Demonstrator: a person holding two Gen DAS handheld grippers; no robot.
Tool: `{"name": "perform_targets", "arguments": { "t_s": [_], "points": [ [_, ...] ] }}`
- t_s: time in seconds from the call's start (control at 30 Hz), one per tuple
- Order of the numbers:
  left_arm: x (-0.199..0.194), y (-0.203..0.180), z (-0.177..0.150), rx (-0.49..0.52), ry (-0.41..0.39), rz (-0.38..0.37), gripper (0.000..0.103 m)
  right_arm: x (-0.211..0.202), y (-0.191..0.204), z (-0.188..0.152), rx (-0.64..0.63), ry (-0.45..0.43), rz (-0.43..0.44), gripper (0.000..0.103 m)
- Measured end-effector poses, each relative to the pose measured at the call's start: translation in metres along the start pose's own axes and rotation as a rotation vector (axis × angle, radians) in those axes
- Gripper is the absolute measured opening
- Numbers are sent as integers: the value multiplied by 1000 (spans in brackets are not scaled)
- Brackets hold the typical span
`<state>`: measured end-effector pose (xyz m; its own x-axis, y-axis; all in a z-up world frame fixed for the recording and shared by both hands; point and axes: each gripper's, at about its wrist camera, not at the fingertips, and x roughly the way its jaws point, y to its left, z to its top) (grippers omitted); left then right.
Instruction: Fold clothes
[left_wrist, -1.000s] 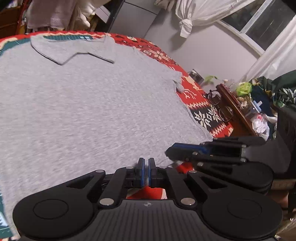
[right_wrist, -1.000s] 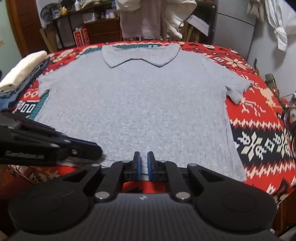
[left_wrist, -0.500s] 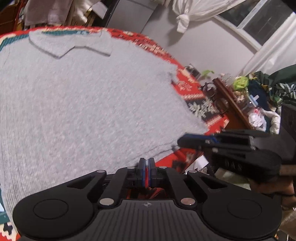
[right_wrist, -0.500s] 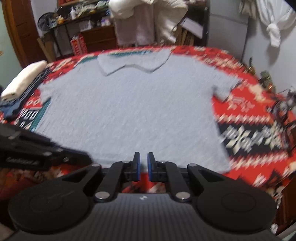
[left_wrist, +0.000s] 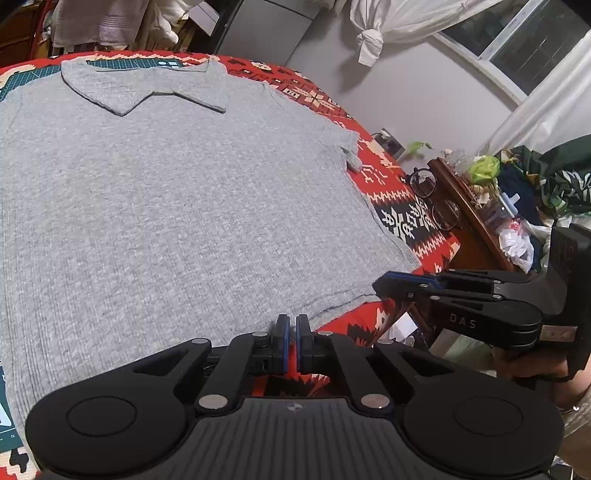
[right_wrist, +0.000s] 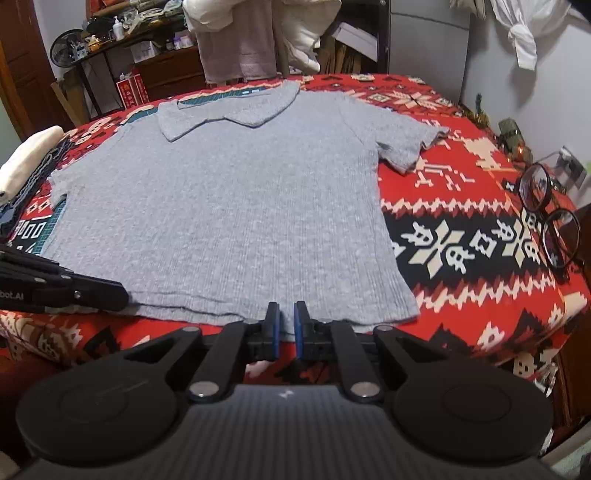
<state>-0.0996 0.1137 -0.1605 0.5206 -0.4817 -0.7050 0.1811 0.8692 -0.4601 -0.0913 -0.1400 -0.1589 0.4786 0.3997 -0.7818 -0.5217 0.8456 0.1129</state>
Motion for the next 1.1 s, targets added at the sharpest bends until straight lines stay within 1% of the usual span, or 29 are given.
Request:
{"name": "perform_targets", "arguments": {
  "t_s": [0.1,0.23,0.37,0.47,0.57,0.7,0.83,1.0,1.1],
  "points": [
    [-4,0,2,2,-10,-1,2,-4,-6,2,21,7,11,9],
    [-5,2,4,-5,-16,4,2,-10,-22,9,38,-41,-34,9],
    [-5,1,3,-3,-17,5,2,0,-39,17,42,-46,-64,10],
    [-5,3,2,-11,-14,9,2,7,-50,15,63,-40,-81,9],
    [-5,5,2,-19,-12,12,2,5,-62,6,114,-46,-91,8],
    [-5,6,3,-23,-12,11,2,1,-62,7,113,-39,-90,10],
    [-5,9,5,-32,-16,18,2,7,-59,26,95,-78,-69,10],
    [-9,18,11,-45,-33,50,2,36,-60,59,69,-107,-56,10],
    [-11,25,14,-56,-38,66,2,52,-59,68,43,-100,-58,10]
  ]
}}
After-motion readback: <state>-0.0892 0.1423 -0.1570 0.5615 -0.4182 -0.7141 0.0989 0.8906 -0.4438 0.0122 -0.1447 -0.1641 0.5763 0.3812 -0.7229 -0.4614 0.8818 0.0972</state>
